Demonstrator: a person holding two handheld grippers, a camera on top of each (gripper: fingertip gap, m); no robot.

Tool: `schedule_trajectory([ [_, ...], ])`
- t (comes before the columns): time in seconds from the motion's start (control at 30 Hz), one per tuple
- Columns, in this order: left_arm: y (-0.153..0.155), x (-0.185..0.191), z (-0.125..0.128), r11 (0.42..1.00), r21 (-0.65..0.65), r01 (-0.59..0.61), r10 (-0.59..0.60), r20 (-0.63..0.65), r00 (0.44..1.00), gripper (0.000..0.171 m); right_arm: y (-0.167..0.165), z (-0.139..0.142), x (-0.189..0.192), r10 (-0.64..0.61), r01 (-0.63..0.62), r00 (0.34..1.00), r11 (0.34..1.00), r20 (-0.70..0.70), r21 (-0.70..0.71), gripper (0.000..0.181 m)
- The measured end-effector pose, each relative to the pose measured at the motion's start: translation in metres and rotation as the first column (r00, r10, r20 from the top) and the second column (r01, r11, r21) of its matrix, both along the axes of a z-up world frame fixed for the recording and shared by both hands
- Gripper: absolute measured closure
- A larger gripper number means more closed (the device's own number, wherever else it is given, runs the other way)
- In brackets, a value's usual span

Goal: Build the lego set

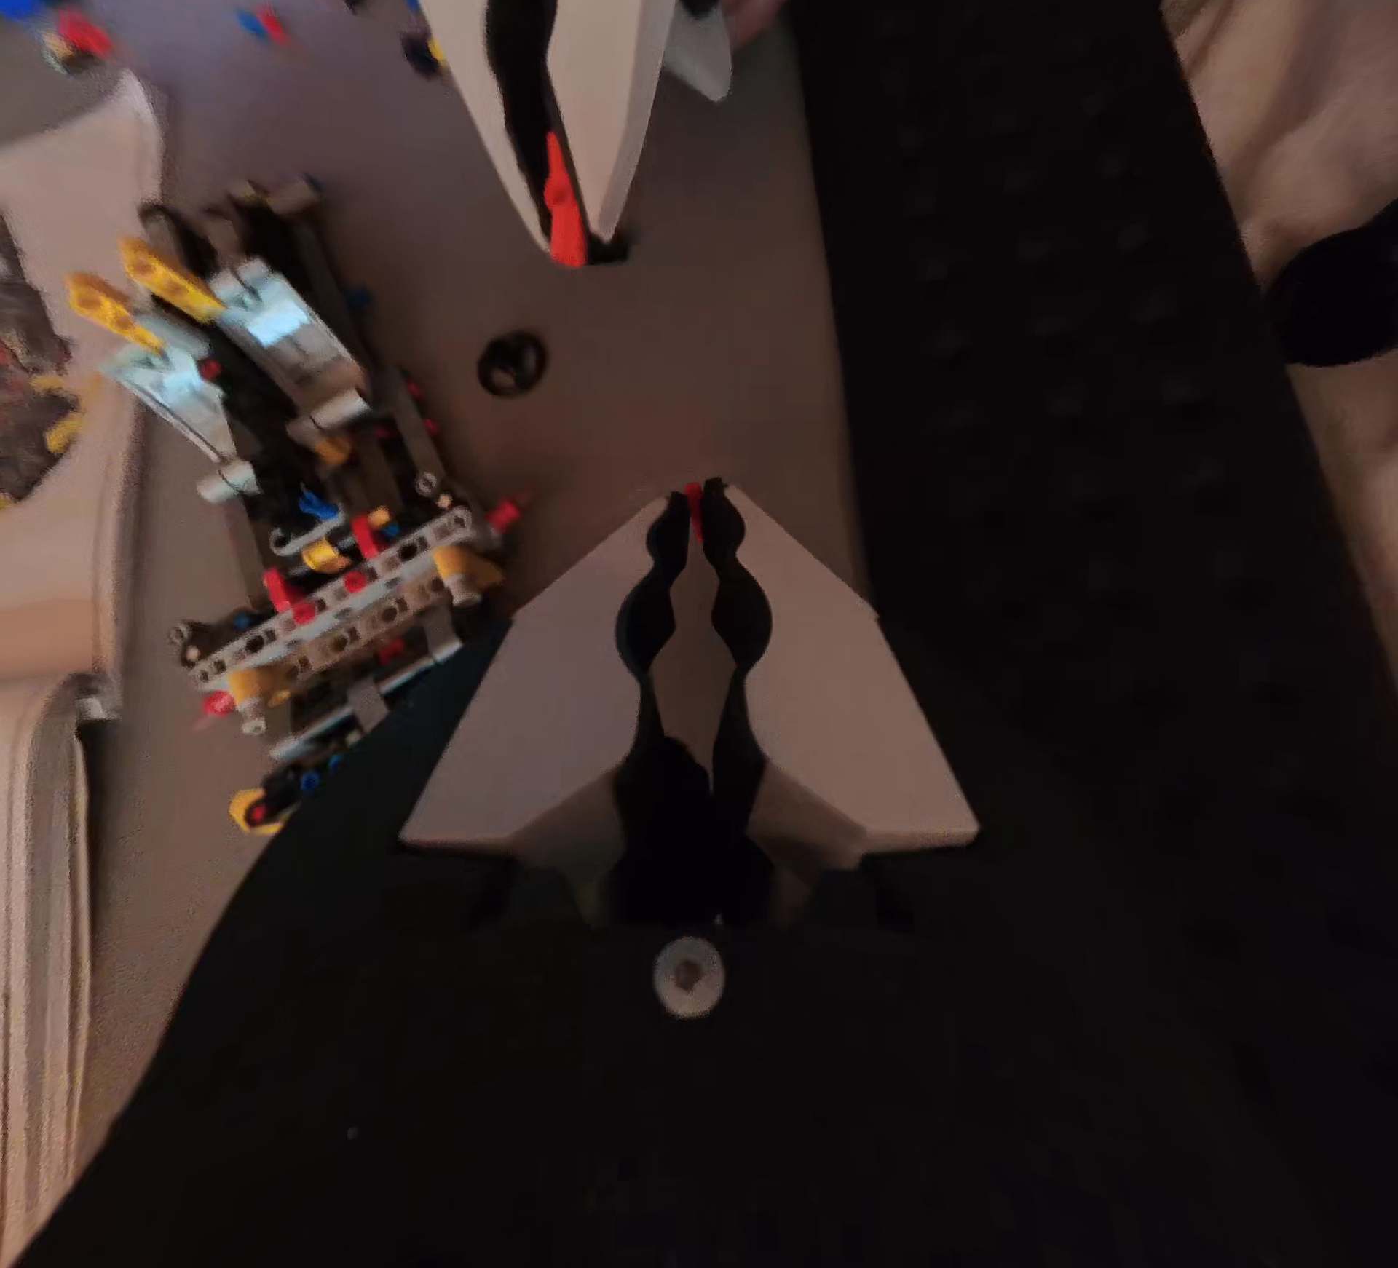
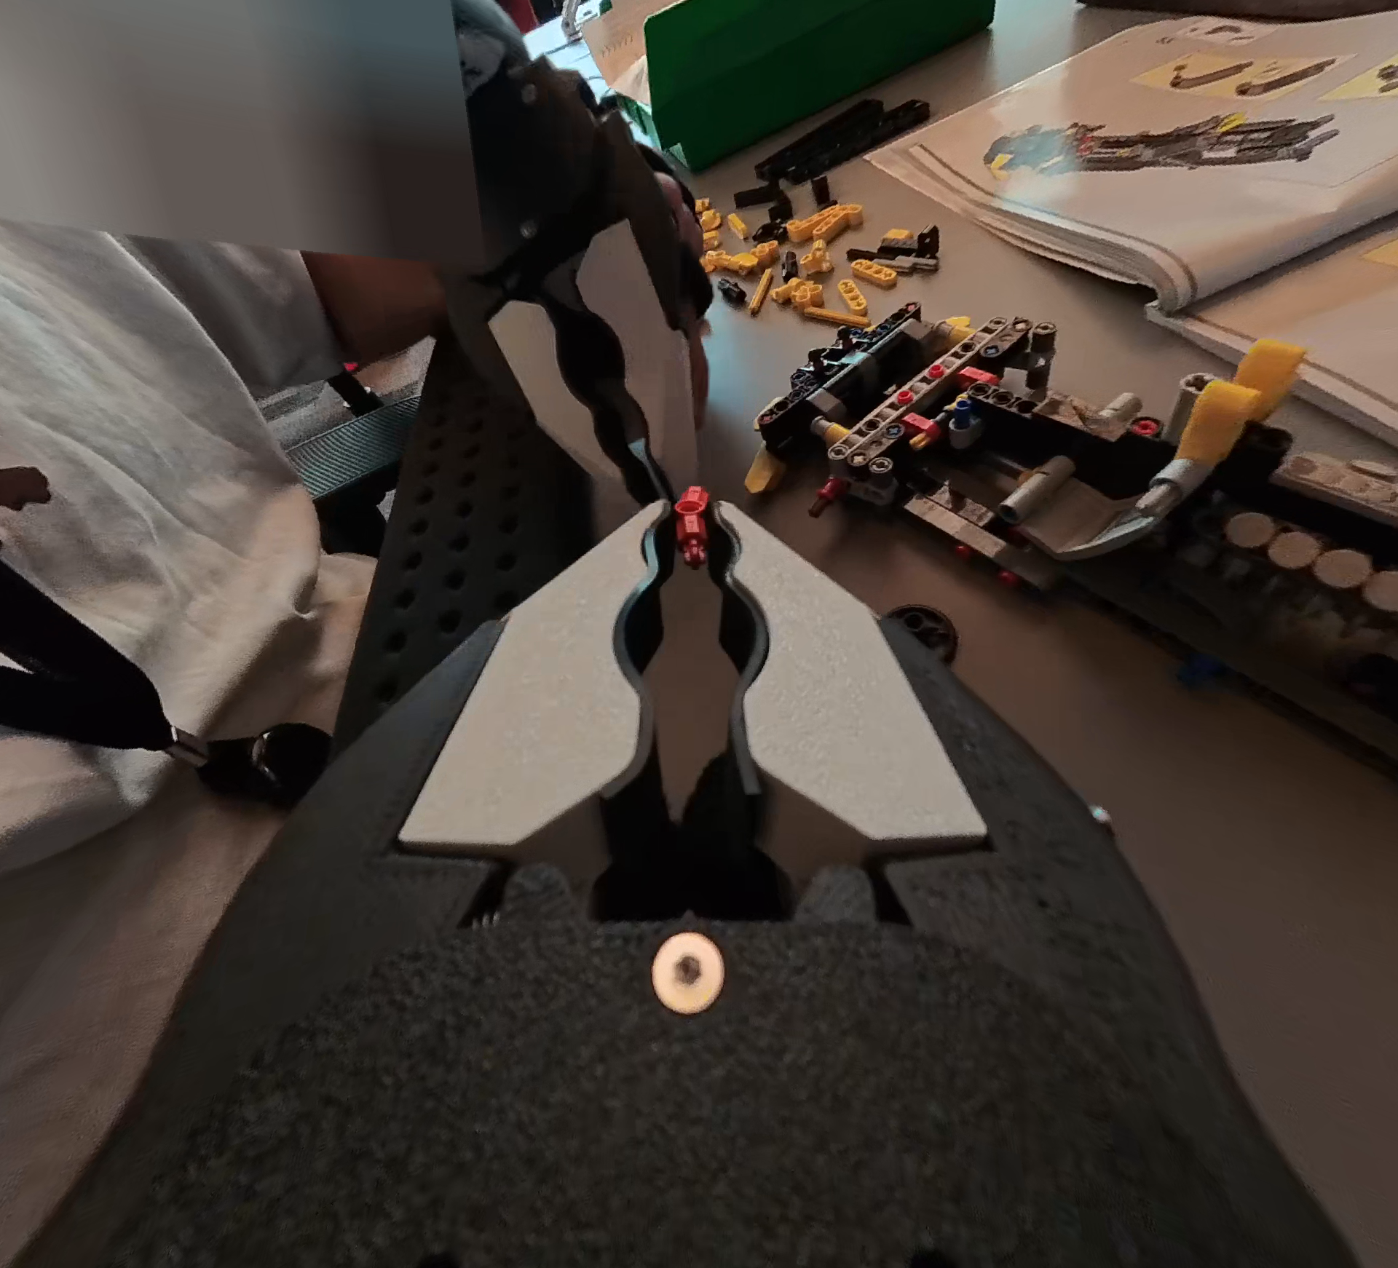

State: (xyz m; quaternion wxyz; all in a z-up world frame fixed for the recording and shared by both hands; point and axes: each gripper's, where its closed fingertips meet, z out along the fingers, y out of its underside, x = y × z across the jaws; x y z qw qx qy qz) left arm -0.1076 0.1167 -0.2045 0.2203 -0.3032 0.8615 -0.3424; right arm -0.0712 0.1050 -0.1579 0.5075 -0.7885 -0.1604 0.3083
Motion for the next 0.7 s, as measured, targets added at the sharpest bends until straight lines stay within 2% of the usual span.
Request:
schedule_trajectory([
  [0.1,0.012,-0.012,0.008,1.000,0.009,-0.008,0.009,-0.077,0.997,0.170,-0.001,-0.001,-0.001,0.001,-0.001,1.000,1.000,0.019,0.003,0.174],
  [0.13,0.018,-0.011,0.018,0.999,-0.003,-0.033,0.033,-0.058,0.998,0.170,-0.002,-0.003,-0.003,0.007,-0.007,0.999,1.000,0.035,0.000,0.174],
  [0.23,0.014,-0.006,0.062,0.973,-0.214,-0.086,0.091,0.015,0.996,0.170,0.004,-0.004,-0.019,0.028,-0.027,0.997,0.999,0.066,-0.019,0.174],
  [0.3,0.009,0.001,0.090,0.918,-0.383,-0.106,0.149,0.082,0.985,0.171,0.016,0.005,-0.030,0.000,0.000,1.000,1.000,-0.007,-0.024,0.174],
  [0.37,0.002,0.003,0.106,0.874,-0.477,-0.096,0.185,0.144,0.972,0.171,0.022,0.017,-0.041,0.022,-0.022,0.997,1.000,-0.069,0.001,0.174],
  [0.5,-0.009,0.003,0.107,0.873,-0.479,-0.092,0.212,0.204,0.956,0.171,0.019,0.046,-0.053,0.097,-0.084,0.957,0.995,-0.274,0.058,0.175],
  [0.7,-0.015,-0.002,0.112,0.882,-0.466,-0.074,0.205,0.237,0.950,0.170,0.011,0.054,-0.053,0.130,-0.107,0.937,0.990,-0.324,0.088,0.175],
])
